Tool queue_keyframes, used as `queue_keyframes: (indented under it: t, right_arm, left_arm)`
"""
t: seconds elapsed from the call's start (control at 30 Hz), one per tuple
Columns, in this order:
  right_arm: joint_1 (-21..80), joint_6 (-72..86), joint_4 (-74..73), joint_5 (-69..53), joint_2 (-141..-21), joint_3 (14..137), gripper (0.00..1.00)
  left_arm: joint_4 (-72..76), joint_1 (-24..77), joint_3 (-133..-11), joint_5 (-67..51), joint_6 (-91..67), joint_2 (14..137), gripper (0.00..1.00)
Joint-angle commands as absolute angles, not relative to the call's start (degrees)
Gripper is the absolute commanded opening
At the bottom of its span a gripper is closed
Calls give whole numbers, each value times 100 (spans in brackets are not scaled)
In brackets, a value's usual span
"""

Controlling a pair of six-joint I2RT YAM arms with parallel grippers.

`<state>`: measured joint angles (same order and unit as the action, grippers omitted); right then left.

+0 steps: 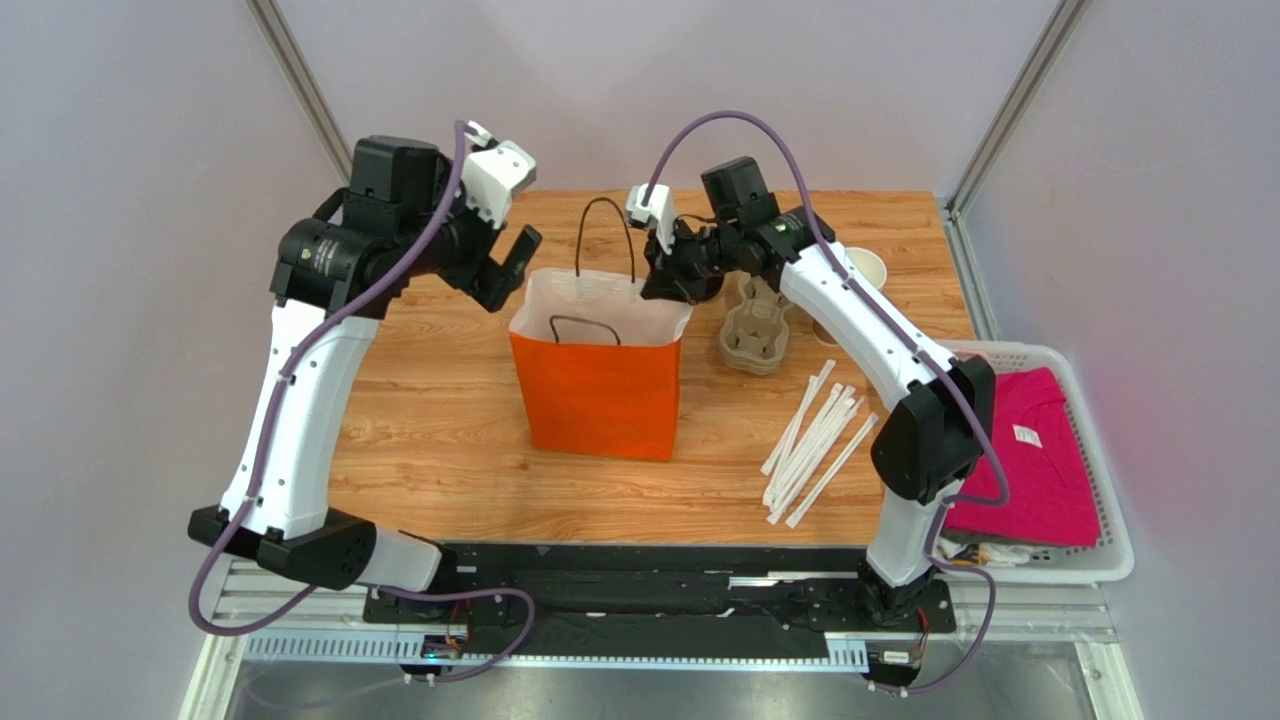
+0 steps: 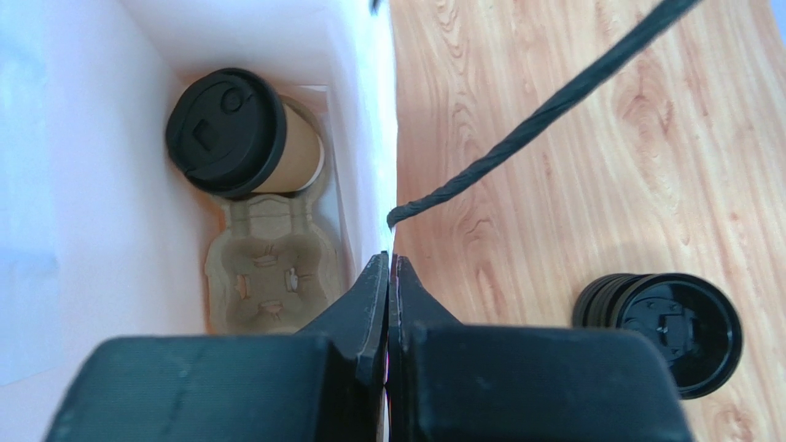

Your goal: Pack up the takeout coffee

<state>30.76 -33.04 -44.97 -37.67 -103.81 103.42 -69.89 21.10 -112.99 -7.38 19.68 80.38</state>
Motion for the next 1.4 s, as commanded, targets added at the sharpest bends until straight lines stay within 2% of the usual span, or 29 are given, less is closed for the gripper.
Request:
queue_keyframes:
  t: [0.0, 0.33, 0.43, 0.47, 0.57, 0.73, 0.97, 1.1, 1.2, 1.37]
  right_arm:
    - [3041, -3384, -4271, -3691, -10582, 10915, 0]
    - [3050, -3551, -4377, -3762, -10828, 11293, 1]
    - [3050, -3560, -4465, -3727, -10863, 11399, 23]
    - [3050, -3560, -4474, -3709, -10872, 11417, 35]
    - [3050, -3454, -4526, -3674, -10863, 11575, 47]
    - [3041, -3182, -4641, -3604, -10802, 12023, 56]
    - [2892, -2166, -4614, -3139, -10161, 12358, 74]
    - [2498, -910, -4605, -2533, -9450, 11553, 73]
    - [2111, -205, -4824, -2084, -8738, 10839, 67]
    - [1811, 404, -5676, -625, -7755, 9090, 54]
  left_arm:
    - [-6715, 1592, -11426, -826, 1503, 8077, 99]
    - [-6504, 1134, -10794, -984, 1301, 7928, 99]
    - [-6469, 1046, -10653, -1037, 1222, 7954, 99]
    - [-6469, 985, -10626, -1063, 1196, 7980, 99]
    - [-6407, 862, -10582, -1151, 1073, 8042, 99]
    - [-6232, 721, -10477, -1266, 871, 8104, 99]
    - [-5933, 563, -10328, -1380, 590, 8112, 99]
    - [-5530, 431, -9986, -1354, 256, 7963, 99]
    - [-5231, 308, -9573, -1319, 27, 7761, 99]
    - [-4984, 123, -9071, -1406, -307, 7462, 99]
